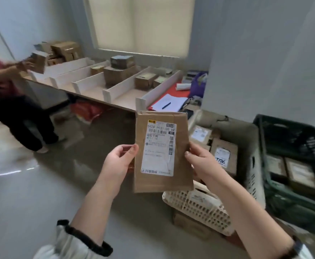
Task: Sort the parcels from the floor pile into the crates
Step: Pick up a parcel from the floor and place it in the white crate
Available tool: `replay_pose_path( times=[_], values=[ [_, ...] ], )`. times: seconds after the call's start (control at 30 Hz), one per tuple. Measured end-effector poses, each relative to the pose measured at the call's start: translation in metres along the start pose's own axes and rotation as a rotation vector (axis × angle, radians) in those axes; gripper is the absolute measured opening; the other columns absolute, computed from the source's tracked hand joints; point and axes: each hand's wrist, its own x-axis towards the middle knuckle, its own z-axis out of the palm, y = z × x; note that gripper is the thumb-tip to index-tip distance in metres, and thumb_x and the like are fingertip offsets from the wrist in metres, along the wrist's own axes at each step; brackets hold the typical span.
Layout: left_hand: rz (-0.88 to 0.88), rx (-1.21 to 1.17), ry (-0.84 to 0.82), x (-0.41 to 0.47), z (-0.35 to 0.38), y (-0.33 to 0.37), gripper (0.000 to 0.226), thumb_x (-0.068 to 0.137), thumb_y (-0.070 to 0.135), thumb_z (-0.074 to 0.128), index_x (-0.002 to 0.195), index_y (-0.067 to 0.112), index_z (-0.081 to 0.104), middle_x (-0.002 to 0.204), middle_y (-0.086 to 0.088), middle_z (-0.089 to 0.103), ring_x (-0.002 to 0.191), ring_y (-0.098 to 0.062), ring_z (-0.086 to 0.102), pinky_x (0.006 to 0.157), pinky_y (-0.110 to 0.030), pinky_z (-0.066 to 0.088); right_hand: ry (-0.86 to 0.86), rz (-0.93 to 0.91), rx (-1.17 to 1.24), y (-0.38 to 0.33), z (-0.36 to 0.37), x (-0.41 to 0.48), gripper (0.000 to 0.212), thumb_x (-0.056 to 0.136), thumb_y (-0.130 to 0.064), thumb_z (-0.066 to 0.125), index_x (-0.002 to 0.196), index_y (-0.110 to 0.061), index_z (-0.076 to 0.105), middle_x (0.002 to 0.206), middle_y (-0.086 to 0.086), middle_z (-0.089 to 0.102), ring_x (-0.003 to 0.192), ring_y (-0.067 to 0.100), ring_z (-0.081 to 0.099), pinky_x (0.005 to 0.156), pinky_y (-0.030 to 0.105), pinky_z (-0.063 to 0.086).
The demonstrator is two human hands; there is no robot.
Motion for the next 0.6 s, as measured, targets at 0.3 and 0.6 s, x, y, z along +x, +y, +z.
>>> replay_pose_path(
  times=[0.3, 0.6],
  values=[
    [-0.064, 0.078, -0.313, 0.092, 0.103, 0.005, 0.029, 0.08, 0.046, 0.062, 0.099, 0.025, 0.064, 0.09, 0.003, 0.073, 0.086, -0.017, 0.069, 0.072, -0.031, 0.053, 0.357, 0.104, 0.032, 0.022, -0.078, 0.03, 0.04, 0.101, -0.015, 0.038, 0.139, -0.026, 0.043, 0.131, -0.009, 0.057, 0.115, 0.011, 0.057, 0.088, 0.03, 0.052],
    [-0.03, 0.136, -0.551, 0.134, 0.176, 0.001, 0.016, 0.088, 0.039, 0.061, 0.098, 0.027, 0.066, 0.091, 0.005, 0.073, 0.085, -0.02, 0.068, 0.08, -0.035, 0.056, 0.642, 0.115, 0.097, 0.042, -0.121, 0.033, 0.043, 0.101, -0.014, 0.039, 0.138, -0.035, 0.04, 0.085, -0.039, 0.063, 0.084, -0.014, 0.061, 0.059, 0.009, 0.049]
  ],
)
